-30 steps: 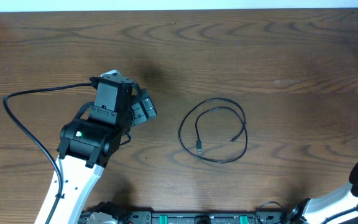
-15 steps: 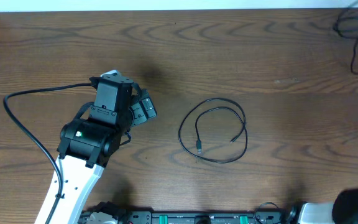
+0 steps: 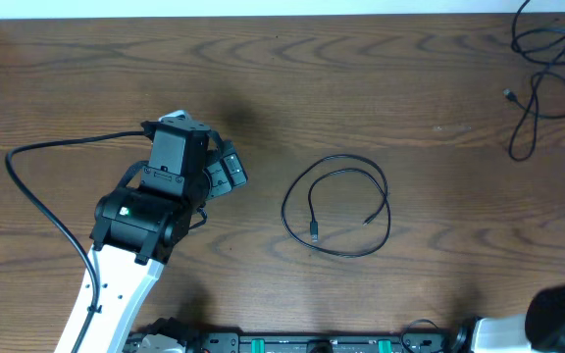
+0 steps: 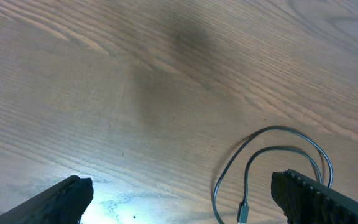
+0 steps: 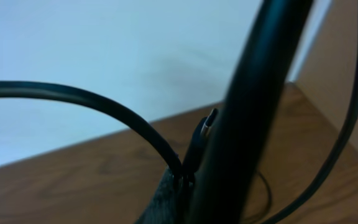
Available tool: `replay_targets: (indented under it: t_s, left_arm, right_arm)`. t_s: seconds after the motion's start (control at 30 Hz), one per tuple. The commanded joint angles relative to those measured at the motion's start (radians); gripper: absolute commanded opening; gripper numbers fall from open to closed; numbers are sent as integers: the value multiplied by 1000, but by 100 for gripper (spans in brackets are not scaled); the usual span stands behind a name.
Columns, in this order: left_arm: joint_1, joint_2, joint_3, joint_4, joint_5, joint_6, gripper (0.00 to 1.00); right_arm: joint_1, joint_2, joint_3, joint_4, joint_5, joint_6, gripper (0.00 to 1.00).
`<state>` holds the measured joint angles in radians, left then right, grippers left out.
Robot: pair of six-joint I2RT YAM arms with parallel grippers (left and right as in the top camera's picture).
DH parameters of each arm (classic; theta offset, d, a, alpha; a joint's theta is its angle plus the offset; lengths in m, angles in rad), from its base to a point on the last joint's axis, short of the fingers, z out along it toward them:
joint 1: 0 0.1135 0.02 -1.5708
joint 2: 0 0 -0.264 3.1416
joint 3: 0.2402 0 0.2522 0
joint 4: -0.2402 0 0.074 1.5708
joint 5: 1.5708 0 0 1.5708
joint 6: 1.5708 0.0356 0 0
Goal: Untangle cables
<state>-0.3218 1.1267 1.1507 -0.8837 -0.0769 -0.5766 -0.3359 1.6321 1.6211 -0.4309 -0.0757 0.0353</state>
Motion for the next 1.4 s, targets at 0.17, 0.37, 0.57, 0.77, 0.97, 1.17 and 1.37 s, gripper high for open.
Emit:
replay_targets:
  t_s: [0.17, 0.37, 0.57, 0.77, 0.97, 1.17, 1.37]
  left_arm:
    - [5, -3, 12, -2, -2, -5, 98]
    - [5, -3, 12, -2, -2, -5, 98]
    - [5, -3, 12, -2, -2, -5, 98]
    - [5, -3, 12, -2, -2, -5, 98]
    - [5, -3, 12, -2, -2, -5, 98]
    - [5, -3, 12, -2, -2, -5, 98]
    - [5, -3, 12, -2, -2, -5, 98]
  right_arm:
    - [-56, 193, 2, 108, 165, -67, 1]
    - [-106, 340, 2, 169, 259, -67, 1]
    - [-175, 484, 2, 118, 283, -66, 1]
    - [-212, 574, 2, 8, 283, -58, 16]
    - [-208, 523, 2, -42, 238, -21, 99]
    - [-200, 396, 2, -114, 238, 143, 99]
    - [-198, 264, 2, -213, 238, 265, 99]
